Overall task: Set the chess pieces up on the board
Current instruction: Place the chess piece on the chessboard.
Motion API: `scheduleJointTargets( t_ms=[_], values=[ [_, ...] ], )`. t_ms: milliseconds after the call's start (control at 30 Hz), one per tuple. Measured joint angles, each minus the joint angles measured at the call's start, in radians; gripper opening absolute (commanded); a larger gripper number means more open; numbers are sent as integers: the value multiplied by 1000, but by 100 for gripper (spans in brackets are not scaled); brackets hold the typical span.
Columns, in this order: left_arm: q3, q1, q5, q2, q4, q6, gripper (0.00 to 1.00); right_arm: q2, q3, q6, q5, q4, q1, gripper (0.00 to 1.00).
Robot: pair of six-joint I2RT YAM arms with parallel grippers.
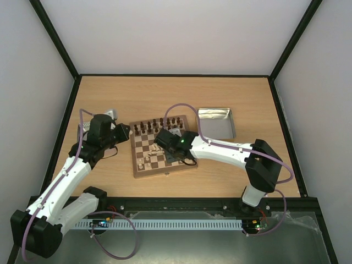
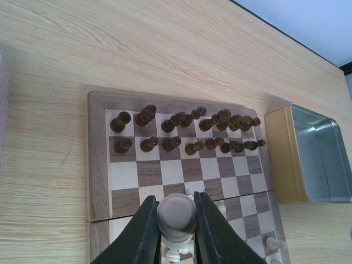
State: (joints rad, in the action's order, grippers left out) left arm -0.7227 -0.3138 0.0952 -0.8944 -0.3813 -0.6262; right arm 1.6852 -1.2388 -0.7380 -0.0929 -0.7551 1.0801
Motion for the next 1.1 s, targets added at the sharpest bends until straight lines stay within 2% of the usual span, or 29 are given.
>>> scheduleJointTargets(
  t_ms=[767,1100],
  values=[
    [0,-6,10,-10,1,14,2,61,-8,58,116,-1,0,6],
    [0,-6,14,-17,1,14,2,66,-8,81,113,-8,0,14]
  ],
)
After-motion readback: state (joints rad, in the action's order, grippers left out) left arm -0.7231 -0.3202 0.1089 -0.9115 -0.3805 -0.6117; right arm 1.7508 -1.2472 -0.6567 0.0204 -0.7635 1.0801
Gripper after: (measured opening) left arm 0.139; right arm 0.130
